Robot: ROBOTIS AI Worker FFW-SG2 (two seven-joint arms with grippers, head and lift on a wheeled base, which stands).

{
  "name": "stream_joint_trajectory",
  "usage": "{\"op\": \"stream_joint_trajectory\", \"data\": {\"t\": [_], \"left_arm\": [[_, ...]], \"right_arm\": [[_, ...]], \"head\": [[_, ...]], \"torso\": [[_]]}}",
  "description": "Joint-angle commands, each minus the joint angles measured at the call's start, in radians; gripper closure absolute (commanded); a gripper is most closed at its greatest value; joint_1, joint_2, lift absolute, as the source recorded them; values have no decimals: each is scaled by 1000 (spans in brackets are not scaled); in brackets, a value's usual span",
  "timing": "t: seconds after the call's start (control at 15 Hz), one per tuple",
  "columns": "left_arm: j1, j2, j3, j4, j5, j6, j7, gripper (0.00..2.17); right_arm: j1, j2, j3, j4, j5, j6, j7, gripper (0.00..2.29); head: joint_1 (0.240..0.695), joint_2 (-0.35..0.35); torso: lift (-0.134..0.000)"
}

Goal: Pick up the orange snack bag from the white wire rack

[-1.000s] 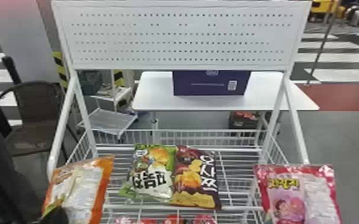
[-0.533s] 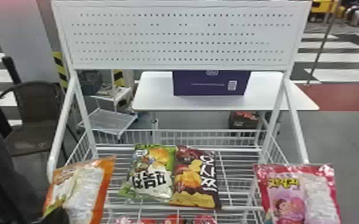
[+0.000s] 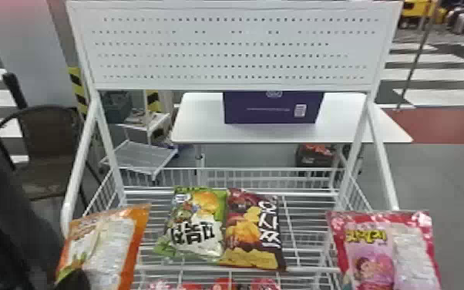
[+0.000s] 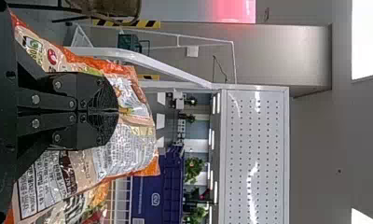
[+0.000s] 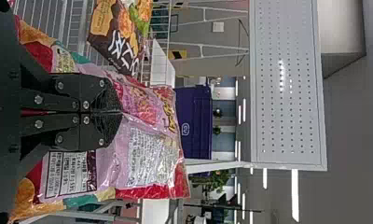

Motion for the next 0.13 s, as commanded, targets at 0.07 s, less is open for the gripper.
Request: {"op": "stream_joint_trajectory", "data": {"t": [0.07], "left_arm": [[2,0,0,-2,-2,0,-1,1740]], "right_arm": [[0,-1,-2,0,0,-1,5,2250]], "head": [[499,0]], "torso": [[0]]}}
